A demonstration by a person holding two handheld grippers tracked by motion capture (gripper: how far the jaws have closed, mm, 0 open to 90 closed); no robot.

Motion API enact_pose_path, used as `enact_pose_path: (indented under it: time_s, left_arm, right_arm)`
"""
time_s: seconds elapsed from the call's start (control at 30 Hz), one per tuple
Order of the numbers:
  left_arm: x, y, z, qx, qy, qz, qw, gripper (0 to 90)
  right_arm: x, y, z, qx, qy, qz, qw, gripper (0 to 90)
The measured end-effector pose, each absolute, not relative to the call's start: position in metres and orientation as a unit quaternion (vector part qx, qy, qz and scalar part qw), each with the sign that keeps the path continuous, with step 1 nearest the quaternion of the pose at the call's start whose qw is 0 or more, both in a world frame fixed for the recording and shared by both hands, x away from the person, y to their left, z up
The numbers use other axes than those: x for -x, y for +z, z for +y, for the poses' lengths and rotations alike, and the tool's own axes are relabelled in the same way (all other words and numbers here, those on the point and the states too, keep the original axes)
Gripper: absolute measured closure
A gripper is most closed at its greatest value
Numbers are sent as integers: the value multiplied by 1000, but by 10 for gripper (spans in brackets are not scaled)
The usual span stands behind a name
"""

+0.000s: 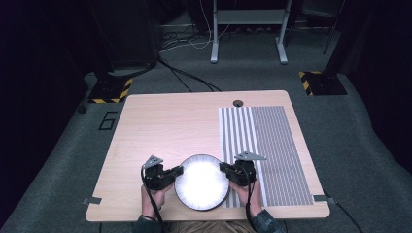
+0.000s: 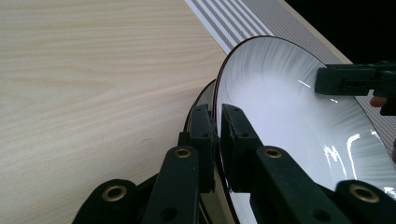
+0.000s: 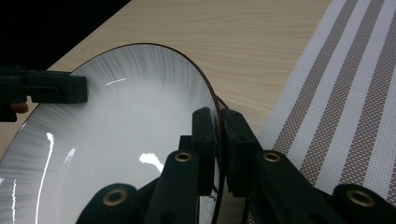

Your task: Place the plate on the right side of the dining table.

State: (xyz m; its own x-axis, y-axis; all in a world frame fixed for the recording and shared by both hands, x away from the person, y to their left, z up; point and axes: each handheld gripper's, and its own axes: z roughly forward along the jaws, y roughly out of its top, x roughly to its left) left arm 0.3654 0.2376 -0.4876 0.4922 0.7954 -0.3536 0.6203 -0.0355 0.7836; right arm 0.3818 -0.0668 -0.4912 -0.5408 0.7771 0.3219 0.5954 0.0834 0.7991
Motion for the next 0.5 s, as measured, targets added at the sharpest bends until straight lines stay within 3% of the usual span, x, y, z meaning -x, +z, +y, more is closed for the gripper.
enact_pose_path:
  time_s: [0.5]
  left_arm:
    - [-364,-476,233,-718,109,476,496,841]
  right_arm:
    - [-371,-473,-69,-450,497,728,142,844]
